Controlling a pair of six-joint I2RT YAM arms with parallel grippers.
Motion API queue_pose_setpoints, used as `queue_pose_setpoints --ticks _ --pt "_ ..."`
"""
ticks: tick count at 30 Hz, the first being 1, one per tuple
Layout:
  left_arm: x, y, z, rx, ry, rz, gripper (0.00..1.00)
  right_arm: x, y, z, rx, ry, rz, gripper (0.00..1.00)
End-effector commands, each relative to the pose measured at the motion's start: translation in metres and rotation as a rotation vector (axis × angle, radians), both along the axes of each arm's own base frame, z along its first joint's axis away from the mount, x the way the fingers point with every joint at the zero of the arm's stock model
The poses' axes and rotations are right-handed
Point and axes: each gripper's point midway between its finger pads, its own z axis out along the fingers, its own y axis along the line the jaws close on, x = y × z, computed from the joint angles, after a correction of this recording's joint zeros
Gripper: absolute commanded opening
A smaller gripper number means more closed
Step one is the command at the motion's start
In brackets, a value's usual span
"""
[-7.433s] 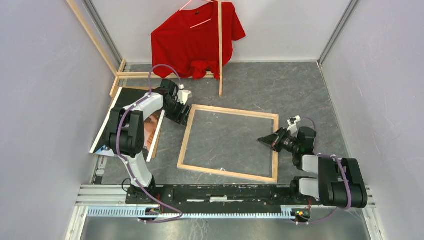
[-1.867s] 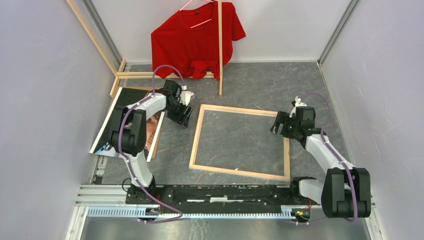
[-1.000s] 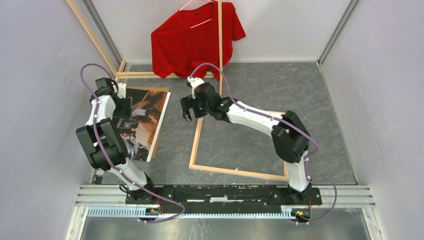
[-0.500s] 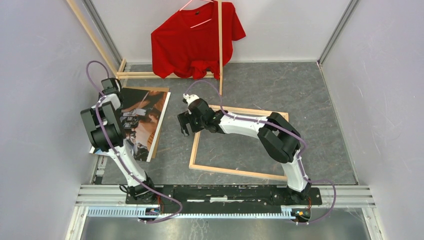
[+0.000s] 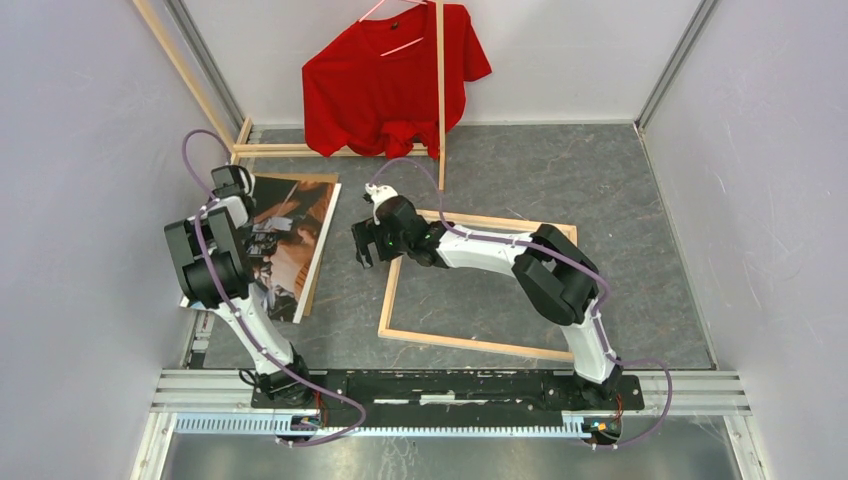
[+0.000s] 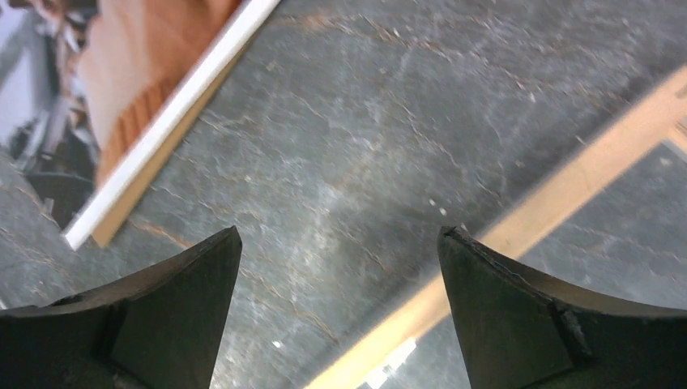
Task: Put the photo into the frame
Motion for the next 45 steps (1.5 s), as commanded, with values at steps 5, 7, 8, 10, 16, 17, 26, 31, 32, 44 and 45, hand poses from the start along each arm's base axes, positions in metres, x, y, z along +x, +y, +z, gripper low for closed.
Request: queue_pose_setpoints --ticks 5,7,8,10,16,17,26,31,32,44,45 --pt "-0.059 -0.123 -0.085 -0.446 0.234 -0.226 0.64 -0.002 0.047 0.018 0.133 -0.030 0.049 0.98" --pt "-0.063 -0.123 -0.089 -0.447 0.261 -0.240 0.64 -0.005 0.056 0.017 0.188 0.005 0.056 0.98" --pt "-0.065 -0.123 -0.091 -0.449 0.273 -0.245 0.64 -0.006 0.062 0.014 0.218 0.032 0.058 0.98" --pt "-0.067 -0.123 -0.095 -0.451 0.279 -0.247 0.64 -0.004 0.075 0.012 0.268 0.080 0.057 0.98" --pt "-0.073 -0.120 -0.103 -0.477 0.312 -0.254 0.64 0.032 0.081 -0.014 0.421 0.247 -0.070 0.97" --pt "-0.074 -0.118 -0.103 -0.483 0.319 -0.255 0.64 0.037 0.082 -0.016 0.445 0.261 -0.082 0.96" --pt "-0.082 -0.096 -0.114 -0.522 0.362 -0.244 0.64 0.072 0.120 -0.036 0.620 0.366 -0.134 0.87" --pt "-0.091 -0.093 -0.125 -0.529 0.391 -0.253 0.63 0.087 0.133 -0.046 0.705 0.402 -0.178 0.82" --pt "-0.092 -0.092 -0.125 -0.528 0.393 -0.258 0.63 0.088 0.135 -0.049 0.712 0.404 -0.185 0.82" --pt "-0.097 -0.088 -0.127 -0.504 0.406 -0.283 0.63 0.098 0.135 -0.051 0.789 0.404 -0.216 0.68" --pt "-0.097 -0.088 -0.127 -0.503 0.406 -0.286 0.63 0.098 0.133 -0.050 0.767 0.399 -0.214 0.69"
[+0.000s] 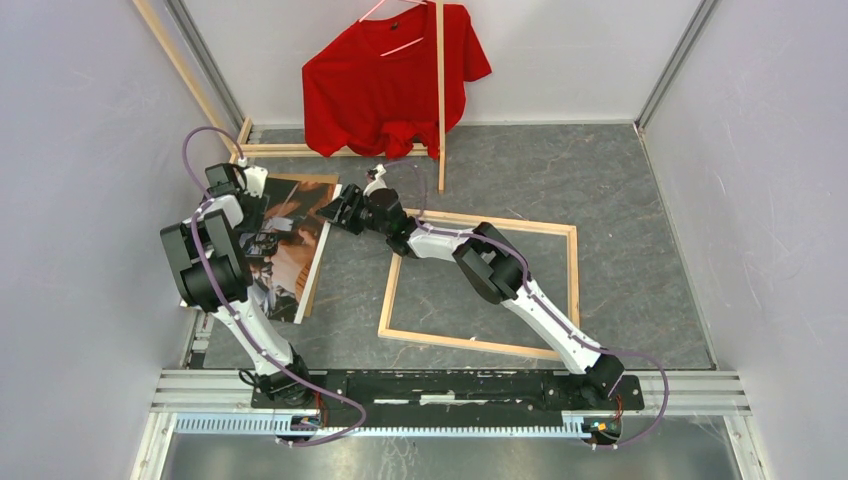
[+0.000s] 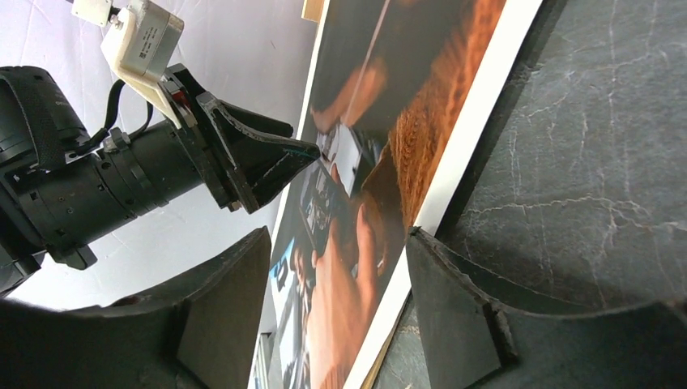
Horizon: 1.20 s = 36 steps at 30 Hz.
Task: Put the photo into the frame
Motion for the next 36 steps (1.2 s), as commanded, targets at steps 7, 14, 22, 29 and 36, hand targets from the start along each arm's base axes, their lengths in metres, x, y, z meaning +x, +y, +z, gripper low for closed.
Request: queue_pose_setpoints --ticks 7,14,22,29,36 --pt "-0.120 -0.039 -0.109 -0.210 0.458 -0.037 0.62 0.001 -0.052 -0.033 -0.328 -0.010 -0.121 0.83" --pt "-0.115 -0.026 -0.104 -0.294 0.439 -0.001 0.62 0.004 -0.032 -0.046 -0.308 0.016 -0.104 0.83" --pt "-0.121 -0.021 -0.106 -0.321 0.444 0.012 0.62 0.002 -0.025 -0.060 -0.254 0.045 -0.112 0.82" --pt "-0.114 0.011 -0.063 -0.198 0.362 0.043 0.61 0.004 -0.016 -0.056 -0.169 0.049 -0.109 0.80" --pt "-0.102 0.047 -0.016 -0.075 0.237 0.123 0.63 0.002 -0.016 -0.060 -0.178 0.057 -0.103 0.79"
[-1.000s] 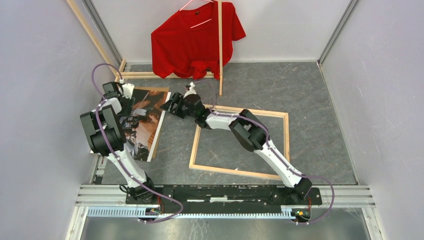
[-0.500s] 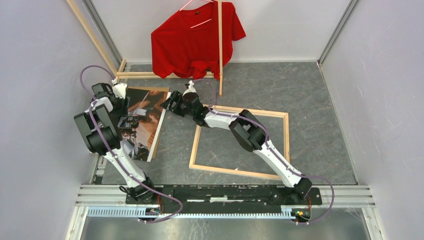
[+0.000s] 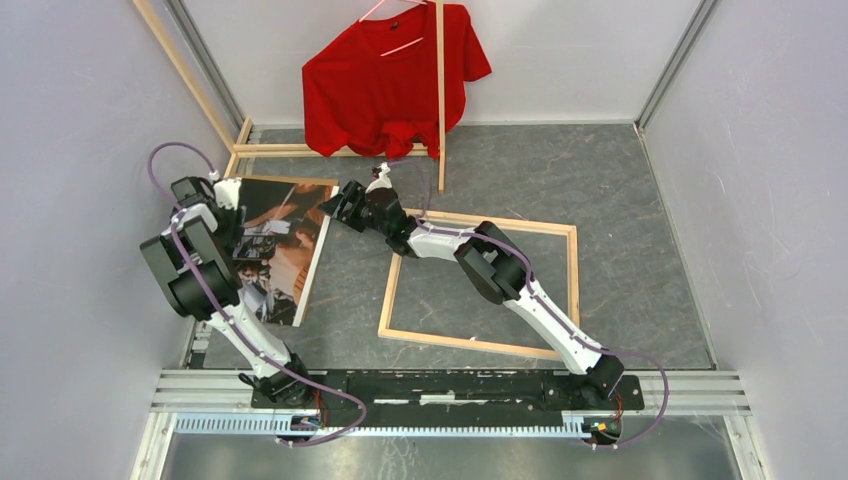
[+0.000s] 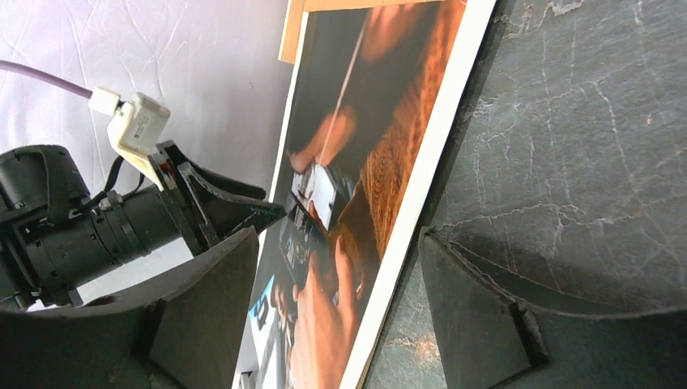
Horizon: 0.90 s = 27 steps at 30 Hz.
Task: Put the photo into the frame
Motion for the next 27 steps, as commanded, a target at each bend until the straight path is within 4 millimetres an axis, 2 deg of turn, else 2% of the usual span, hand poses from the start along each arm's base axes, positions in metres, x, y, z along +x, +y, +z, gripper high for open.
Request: queue_pose_setpoints --ticks 1,5,10,16,21,27 --pt "-0.071 0.014 -0.022 0.012 0.249 0.078 0.63 -0.012 -0.007 -0.062 -0.118 0.090 0.004 0.79" --pt "-0.061 0.016 -0.003 0.003 0.193 0.084 0.63 -0.012 -0.009 -0.063 -0.124 0.094 0.001 0.79" --pt "-0.060 0.070 0.018 0.296 0.138 0.237 0.62 -0.016 -0.009 -0.062 -0.120 0.096 0.009 0.79" --pt "-0.056 0.095 0.029 0.433 0.078 0.323 0.61 -0.021 -0.013 -0.063 -0.115 0.103 0.013 0.78" --pt "-0.062 0.097 0.011 0.446 0.145 0.306 0.61 -0.020 -0.013 -0.059 -0.101 0.100 0.012 0.79" --pt "-0.068 0.085 -0.008 0.397 0.180 0.267 0.60 -0.018 -0.010 -0.060 -0.071 0.101 0.010 0.78"
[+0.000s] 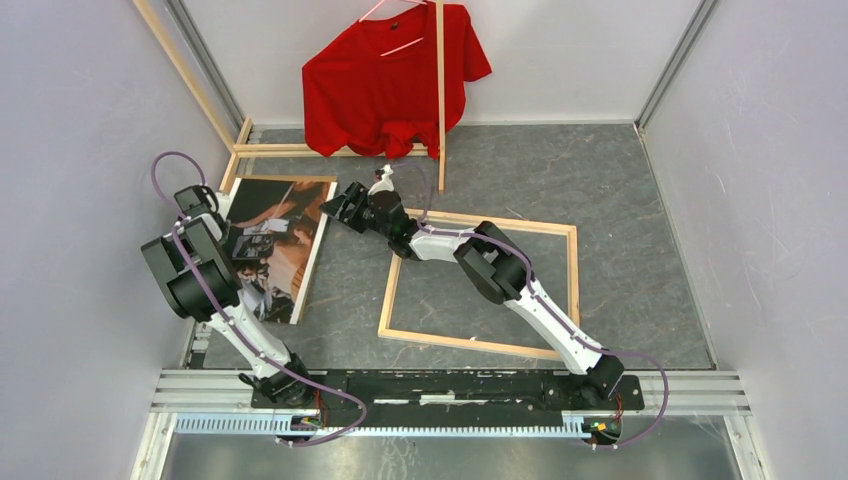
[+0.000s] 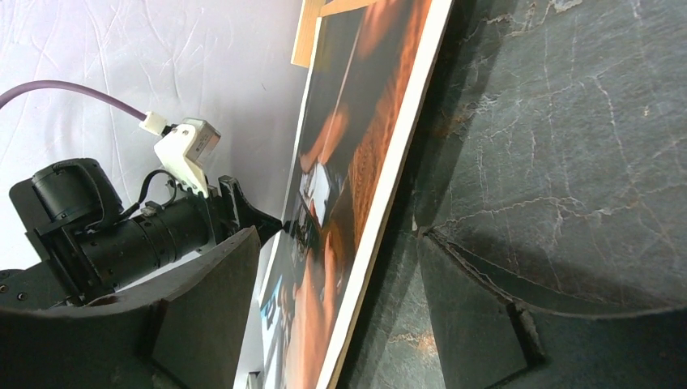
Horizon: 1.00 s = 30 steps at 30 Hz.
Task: Put the photo into the frame
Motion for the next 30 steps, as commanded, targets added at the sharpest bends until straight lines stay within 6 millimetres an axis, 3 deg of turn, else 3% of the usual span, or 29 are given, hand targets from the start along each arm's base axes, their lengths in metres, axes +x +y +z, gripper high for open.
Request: queue_pose_setpoints --ticks 1,6,11,16,18,21,25,30 --pt "-0.016 0.014 -0.015 0.037 0.062 0.008 0.60 -0.016 -0.005 -0.060 -0.089 0.110 0.018 0.78" --pt "-0.016 0.010 -0.016 0.029 0.067 -0.009 0.60 -0.014 0.003 -0.050 -0.009 0.087 0.031 0.66" --pt "-0.017 0.006 -0.018 0.022 0.077 -0.021 0.59 -0.011 0.004 -0.044 0.017 0.071 0.021 0.47" --pt "-0.019 0.002 -0.020 0.009 0.078 -0.033 0.57 -0.008 0.003 -0.041 0.021 0.062 0.010 0.43" --pt "-0.018 -0.001 -0.020 -0.007 0.075 -0.049 0.56 -0.006 0.003 -0.040 0.028 0.060 0.000 0.43" --pt "-0.017 -0.005 -0.018 -0.018 0.067 -0.069 0.57 -0.004 0.008 -0.034 0.054 0.055 0.005 0.54" --pt "-0.016 -0.007 -0.019 -0.021 0.076 -0.078 0.57 -0.008 0.011 -0.025 0.091 0.047 0.018 0.61" --pt "-0.016 -0.008 -0.019 -0.022 0.080 -0.081 0.56 -0.012 0.019 -0.025 0.082 0.045 0.029 0.61"
